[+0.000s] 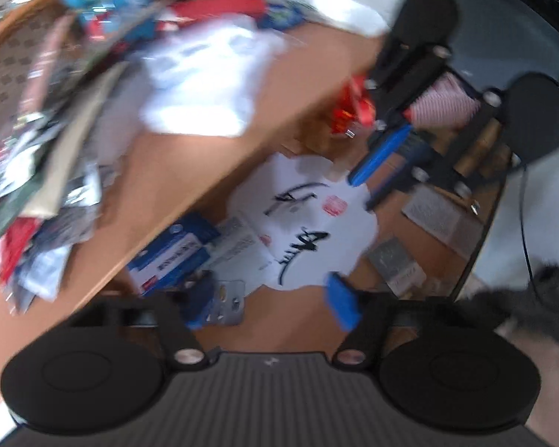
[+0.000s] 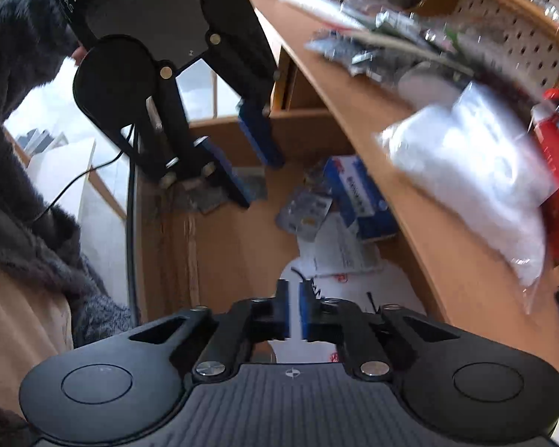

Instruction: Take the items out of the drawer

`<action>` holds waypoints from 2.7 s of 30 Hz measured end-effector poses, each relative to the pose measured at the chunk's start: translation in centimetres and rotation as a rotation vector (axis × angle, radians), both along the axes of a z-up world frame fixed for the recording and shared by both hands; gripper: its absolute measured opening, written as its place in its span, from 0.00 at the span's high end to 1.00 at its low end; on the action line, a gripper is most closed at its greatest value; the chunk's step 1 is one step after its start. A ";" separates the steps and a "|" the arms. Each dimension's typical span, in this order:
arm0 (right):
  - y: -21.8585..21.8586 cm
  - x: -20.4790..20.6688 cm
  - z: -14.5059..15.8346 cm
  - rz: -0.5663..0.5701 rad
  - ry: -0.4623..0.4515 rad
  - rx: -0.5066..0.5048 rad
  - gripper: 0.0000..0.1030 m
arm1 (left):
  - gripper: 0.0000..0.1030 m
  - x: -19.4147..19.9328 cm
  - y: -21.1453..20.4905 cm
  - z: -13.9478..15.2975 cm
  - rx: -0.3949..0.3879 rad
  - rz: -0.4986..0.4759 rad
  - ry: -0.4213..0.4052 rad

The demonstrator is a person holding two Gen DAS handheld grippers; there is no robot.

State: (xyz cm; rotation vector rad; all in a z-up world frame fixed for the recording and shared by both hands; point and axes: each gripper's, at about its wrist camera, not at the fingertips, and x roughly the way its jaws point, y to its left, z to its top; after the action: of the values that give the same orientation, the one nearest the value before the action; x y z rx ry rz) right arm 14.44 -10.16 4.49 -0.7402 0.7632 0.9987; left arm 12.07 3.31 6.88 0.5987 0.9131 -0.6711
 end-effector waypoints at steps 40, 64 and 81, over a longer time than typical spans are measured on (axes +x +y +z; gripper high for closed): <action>-1.2 1.1 -11.7 0.351 0.252 -0.195 0.65 | 0.27 2.2 -10.3 -10.2 0.122 -0.360 0.181; -2.2 0.5 -11.1 0.318 0.234 -0.184 0.69 | 0.25 0.8 -8.9 -10.5 0.108 -0.343 0.233; -4.6 0.5 -7.2 0.313 0.182 -0.113 0.98 | 0.21 0.6 -8.8 -10.8 0.117 -0.354 0.197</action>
State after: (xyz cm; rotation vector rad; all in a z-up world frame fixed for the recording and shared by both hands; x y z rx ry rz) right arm 14.97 -14.80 -2.66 -0.8928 0.8835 1.3272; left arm 12.67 -5.45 -3.93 0.8199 1.0455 -1.0130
